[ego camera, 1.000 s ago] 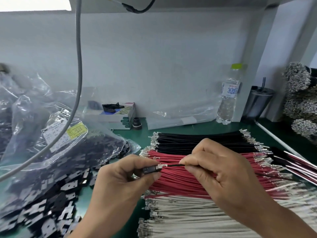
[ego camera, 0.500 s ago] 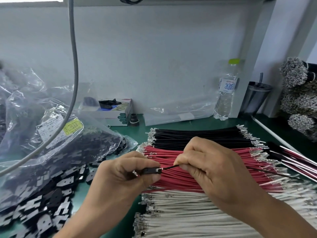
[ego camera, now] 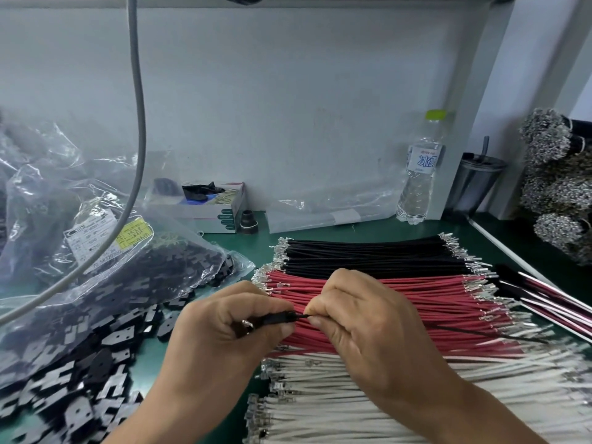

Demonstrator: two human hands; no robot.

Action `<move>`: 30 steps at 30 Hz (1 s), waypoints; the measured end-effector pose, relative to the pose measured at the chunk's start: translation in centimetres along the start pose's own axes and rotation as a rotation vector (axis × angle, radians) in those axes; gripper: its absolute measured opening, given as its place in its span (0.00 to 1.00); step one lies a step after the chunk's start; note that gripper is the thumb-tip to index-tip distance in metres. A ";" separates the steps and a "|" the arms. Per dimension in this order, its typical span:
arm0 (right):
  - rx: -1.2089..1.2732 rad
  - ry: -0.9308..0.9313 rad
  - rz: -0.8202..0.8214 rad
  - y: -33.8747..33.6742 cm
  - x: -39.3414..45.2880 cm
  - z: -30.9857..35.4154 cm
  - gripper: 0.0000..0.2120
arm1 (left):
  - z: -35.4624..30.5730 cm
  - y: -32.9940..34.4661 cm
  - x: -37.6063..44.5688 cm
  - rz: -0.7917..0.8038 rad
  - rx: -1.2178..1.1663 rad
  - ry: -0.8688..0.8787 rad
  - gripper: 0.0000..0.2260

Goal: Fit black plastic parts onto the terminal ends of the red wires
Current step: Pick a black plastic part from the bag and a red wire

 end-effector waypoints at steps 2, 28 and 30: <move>-0.058 -0.005 -0.053 -0.7 0.2 -0.2 0.06 | 0.1 0.3 0.1 0.000 -0.023 -0.026 0.09; 0.246 0.552 -0.035 -0.8 -0.7 -4.9 0.10 | 4.8 -0.3 0.7 -0.137 -0.494 -0.420 0.15; 0.022 0.417 -0.019 -0.8 -0.4 -4.0 0.10 | 4.7 -0.2 0.7 -0.124 -0.499 -0.422 0.15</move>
Point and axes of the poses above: each hand's wrist, its own x-axis towards the middle knuckle, its own y-axis out of the palm, z = x × y, the point moved 7 cm from there along x, towards the middle knuckle, and after that the axes turned 12 degrees about x, right-handed, at the moved point
